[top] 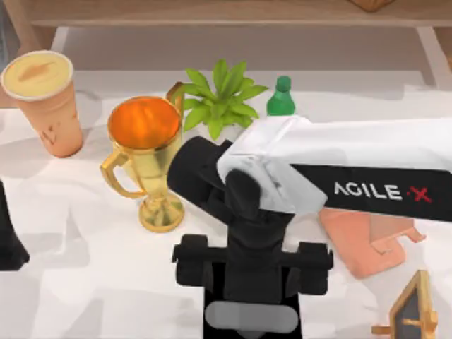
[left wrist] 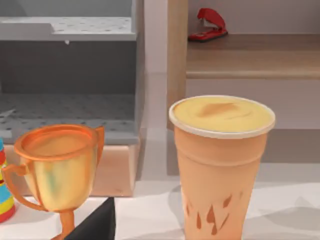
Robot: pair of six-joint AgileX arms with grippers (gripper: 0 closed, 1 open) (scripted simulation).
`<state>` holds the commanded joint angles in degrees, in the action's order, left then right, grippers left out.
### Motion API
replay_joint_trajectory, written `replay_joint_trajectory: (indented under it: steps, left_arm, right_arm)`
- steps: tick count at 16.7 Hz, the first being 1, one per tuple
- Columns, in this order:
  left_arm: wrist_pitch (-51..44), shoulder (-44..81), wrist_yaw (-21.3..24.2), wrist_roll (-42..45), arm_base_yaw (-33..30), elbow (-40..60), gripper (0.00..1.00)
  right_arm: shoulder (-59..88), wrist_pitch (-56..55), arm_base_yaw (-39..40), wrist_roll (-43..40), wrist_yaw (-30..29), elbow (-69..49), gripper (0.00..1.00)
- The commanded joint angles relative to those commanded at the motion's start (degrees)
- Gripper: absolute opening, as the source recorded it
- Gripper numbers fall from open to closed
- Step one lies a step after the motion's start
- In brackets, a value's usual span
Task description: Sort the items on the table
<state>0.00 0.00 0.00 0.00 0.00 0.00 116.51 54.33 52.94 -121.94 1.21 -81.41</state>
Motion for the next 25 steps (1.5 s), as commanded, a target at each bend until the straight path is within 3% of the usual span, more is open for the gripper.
replay_joint_trajectory:
  steps: [6, 13, 20, 25]
  left_arm:
    - [0.00, 0.00, 0.00, 0.00, 0.00, 0.00, 1.00]
    - [0.00, 0.00, 0.00, 0.00, 0.00, 0.00, 1.00]
    - [0.00, 0.00, 0.00, 0.00, 0.00, 0.00, 1.00]
    - [0.00, 0.00, 0.00, 0.00, 0.00, 0.00, 1.00]
  right_arm:
    - [-5.50, 1.35, -11.25, 18.96, 4.95, -6.70, 1.00]
    - [-11.36, 1.06, -35.41, 56.42, 9.79, -13.10, 1.00]
    - [-11.45, 2.23, -65.75, 94.52, 6.25, -5.85, 1.00]
    - [-9.74, 2.63, -82.79, 111.99, 1.41, 2.30, 1.00]
